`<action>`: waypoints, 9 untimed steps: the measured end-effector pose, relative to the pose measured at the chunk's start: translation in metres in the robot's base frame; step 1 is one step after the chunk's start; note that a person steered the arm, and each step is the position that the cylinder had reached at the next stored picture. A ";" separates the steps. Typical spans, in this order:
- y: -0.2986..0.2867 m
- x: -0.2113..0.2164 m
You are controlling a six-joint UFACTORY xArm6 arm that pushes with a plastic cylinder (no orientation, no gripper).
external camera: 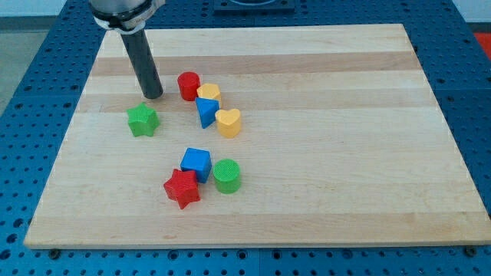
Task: Move the red circle above the yellow hexagon
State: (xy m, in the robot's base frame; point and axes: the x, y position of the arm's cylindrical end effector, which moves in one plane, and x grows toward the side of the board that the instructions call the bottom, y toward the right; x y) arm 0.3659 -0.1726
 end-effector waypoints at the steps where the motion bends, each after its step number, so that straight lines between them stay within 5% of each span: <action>1: 0.007 0.000; 9: 0.040 -0.029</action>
